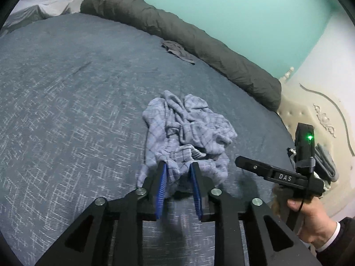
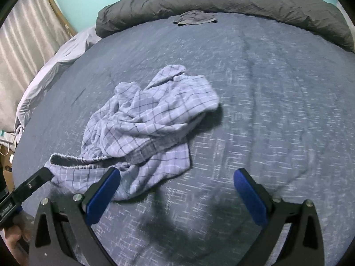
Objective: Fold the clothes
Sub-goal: 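Pull the gripped checked shirt toward the bed center with the left tool, then open the left tool while the right tool grasps the shirt fabric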
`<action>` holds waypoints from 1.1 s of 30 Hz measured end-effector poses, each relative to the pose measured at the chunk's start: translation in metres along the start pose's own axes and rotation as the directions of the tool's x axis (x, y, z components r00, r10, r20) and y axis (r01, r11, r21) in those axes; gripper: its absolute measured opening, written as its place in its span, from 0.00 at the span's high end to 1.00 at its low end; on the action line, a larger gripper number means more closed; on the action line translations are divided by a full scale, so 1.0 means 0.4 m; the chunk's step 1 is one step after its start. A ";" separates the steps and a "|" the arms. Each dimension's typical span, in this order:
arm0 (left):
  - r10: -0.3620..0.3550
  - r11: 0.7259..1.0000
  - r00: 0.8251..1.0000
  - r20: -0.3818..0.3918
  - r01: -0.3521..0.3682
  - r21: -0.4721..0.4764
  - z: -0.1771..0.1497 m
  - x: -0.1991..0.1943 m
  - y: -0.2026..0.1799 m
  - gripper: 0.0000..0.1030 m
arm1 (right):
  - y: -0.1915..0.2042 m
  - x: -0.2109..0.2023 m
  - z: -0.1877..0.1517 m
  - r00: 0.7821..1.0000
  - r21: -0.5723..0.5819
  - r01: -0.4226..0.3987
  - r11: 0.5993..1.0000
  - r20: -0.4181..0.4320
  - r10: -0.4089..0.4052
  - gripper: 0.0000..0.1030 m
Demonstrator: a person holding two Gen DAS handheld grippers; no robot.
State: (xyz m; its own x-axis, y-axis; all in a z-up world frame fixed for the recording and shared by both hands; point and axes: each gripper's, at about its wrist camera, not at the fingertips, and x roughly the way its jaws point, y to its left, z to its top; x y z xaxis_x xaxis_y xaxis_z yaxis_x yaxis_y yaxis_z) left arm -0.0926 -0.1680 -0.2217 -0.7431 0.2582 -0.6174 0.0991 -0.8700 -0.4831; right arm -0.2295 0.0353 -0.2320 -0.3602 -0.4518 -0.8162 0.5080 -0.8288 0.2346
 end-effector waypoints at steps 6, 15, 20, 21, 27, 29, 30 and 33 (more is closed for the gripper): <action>0.038 0.999 0.999 -0.005 -0.038 0.016 -0.004 0.006 0.010 0.72 | 0.019 0.016 0.008 1.000 -0.028 -0.017 0.999 -0.008 0.017 0.22; 0.056 0.997 0.998 0.000 -0.056 0.045 0.001 0.005 0.012 0.72 | 0.039 0.038 0.018 0.997 -0.056 -0.078 0.995 -0.015 0.078 0.70; 0.065 0.998 0.998 0.002 -0.065 0.023 0.007 0.006 0.027 0.72 | 0.045 0.006 0.028 0.996 -0.072 -0.086 0.994 0.028 0.088 0.94; 0.065 0.998 0.998 0.003 -0.065 0.023 0.008 0.006 0.027 0.72 | 0.048 -0.003 0.032 0.995 -0.079 -0.084 0.993 0.040 0.088 0.95; 0.070 0.997 0.998 0.005 -0.070 0.021 0.010 0.005 0.030 0.69 | 0.042 -0.052 0.064 0.993 -0.103 -0.078 0.992 0.079 0.086 0.97; 0.076 0.997 0.997 0.009 -0.076 0.014 0.012 0.001 0.035 0.65 | 0.017 -0.048 0.072 0.993 -0.053 -0.076 0.996 0.082 0.080 0.97; 0.081 0.997 0.997 0.014 -0.081 0.010 0.013 -0.001 0.038 0.62 | 0.007 -0.042 0.074 0.995 -0.025 -0.070 0.997 0.076 0.072 0.92; 0.095 0.995 0.995 0.022 -0.095 -0.009 0.018 -0.008 0.057 0.58 | -0.009 -0.030 0.067 0.996 0.017 -0.070 0.997 0.063 0.069 0.51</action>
State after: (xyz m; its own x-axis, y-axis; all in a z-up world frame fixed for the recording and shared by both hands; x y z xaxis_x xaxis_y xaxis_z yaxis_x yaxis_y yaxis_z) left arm -0.0927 -0.1916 -0.2265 -0.7450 0.1650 -0.6463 0.1750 -0.8866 -0.4281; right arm -0.2480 0.0349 -0.2087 -0.3728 -0.5274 -0.7635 0.5189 -0.8006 0.2997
